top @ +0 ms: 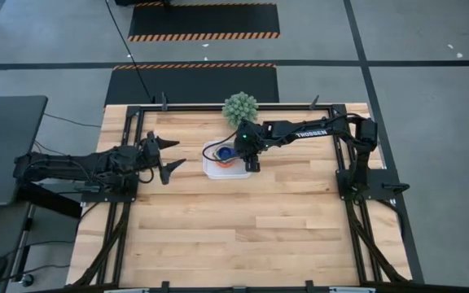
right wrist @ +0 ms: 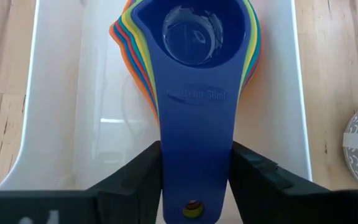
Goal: Nest measuring cups in basket
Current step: Adjust the blue nesting cup to align with the other nesting cups in the bin, then return to Home Position
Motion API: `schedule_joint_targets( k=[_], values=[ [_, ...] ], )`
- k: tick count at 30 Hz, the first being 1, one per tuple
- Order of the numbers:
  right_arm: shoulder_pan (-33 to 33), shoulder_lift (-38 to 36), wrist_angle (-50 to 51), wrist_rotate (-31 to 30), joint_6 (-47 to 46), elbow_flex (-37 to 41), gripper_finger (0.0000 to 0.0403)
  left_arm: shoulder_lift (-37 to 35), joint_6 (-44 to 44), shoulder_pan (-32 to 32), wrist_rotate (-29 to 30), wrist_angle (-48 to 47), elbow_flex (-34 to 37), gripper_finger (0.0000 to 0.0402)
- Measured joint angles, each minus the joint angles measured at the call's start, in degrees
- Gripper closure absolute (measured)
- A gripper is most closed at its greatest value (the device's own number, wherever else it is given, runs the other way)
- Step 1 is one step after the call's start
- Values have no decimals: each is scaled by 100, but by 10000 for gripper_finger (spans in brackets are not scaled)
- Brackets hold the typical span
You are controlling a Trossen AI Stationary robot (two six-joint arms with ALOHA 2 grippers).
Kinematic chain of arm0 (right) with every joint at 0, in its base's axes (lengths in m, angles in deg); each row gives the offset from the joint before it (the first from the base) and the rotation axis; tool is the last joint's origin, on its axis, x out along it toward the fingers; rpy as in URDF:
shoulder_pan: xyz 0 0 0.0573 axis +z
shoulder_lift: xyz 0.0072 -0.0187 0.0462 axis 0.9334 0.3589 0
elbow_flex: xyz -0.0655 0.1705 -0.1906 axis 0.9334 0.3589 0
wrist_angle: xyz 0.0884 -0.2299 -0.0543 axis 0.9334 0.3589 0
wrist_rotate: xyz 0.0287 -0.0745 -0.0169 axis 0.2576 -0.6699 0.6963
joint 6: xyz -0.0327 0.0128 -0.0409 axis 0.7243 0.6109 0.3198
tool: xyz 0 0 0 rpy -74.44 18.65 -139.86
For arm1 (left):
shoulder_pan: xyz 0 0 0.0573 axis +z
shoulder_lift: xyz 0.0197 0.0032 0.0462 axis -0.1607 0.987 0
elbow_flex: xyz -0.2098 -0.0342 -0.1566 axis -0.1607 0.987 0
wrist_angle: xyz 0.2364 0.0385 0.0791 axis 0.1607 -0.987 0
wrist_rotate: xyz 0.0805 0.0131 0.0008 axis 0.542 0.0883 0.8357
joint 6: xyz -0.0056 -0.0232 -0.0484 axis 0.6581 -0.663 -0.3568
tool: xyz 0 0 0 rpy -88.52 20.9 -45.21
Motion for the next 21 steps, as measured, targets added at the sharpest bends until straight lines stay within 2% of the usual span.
schedule_joint_targets(
  k=[12, 16, 21],
  values=[
    [15, -257, 197, 138, -7, -144, 116, -100, 47, 2, 0, 18, 0, 72],
    [17, -549, 556, 157, -66, -136, 99, -294, 94, 7, 22, -6, -2, 72],
    [25, -1029, 595, 155, -245, 84, 99, -388, 81, 5, 42, 118, 32, 72]
  ],
)
